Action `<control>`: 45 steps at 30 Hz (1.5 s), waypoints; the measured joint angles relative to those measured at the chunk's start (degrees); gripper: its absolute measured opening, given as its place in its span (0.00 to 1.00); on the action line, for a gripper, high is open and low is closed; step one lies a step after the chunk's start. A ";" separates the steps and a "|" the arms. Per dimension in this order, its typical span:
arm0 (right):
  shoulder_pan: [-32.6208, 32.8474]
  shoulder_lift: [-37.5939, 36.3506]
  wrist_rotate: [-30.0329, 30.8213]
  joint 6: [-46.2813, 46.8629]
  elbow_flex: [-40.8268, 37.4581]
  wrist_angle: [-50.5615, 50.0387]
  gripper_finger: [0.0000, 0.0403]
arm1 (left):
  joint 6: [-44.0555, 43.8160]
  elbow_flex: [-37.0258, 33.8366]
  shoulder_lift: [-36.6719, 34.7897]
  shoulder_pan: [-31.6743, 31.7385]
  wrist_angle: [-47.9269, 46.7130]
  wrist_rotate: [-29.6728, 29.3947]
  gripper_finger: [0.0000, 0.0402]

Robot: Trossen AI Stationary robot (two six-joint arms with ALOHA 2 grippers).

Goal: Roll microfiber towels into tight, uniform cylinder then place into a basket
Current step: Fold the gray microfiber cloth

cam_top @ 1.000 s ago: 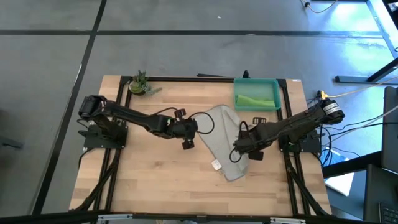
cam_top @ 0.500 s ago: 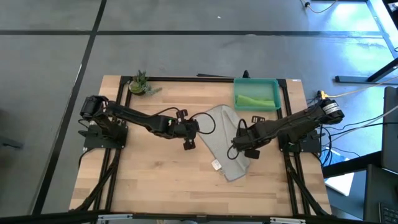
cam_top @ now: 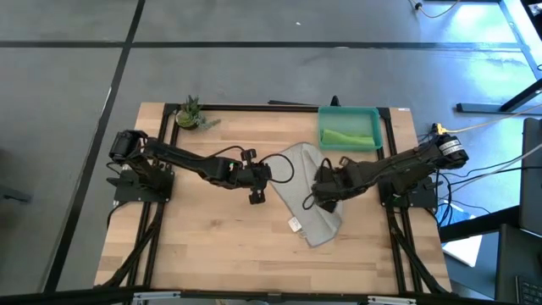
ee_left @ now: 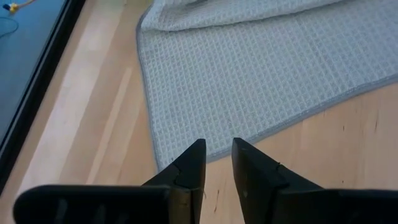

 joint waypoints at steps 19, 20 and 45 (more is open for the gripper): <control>-8.70 19.19 -6.29 -25.59 0.04 27.29 0.32 | -3.46 -0.02 -0.09 -2.72 -1.33 -0.07 0.19; -9.01 19.65 -6.29 -26.44 0.04 27.72 0.32 | -4.05 -0.01 -0.09 -3.05 -1.98 -0.10 0.19; -18.46 25.18 -6.55 -41.66 -0.13 54.20 0.32 | -33.13 0.00 -7.75 -12.43 -30.16 -2.53 0.19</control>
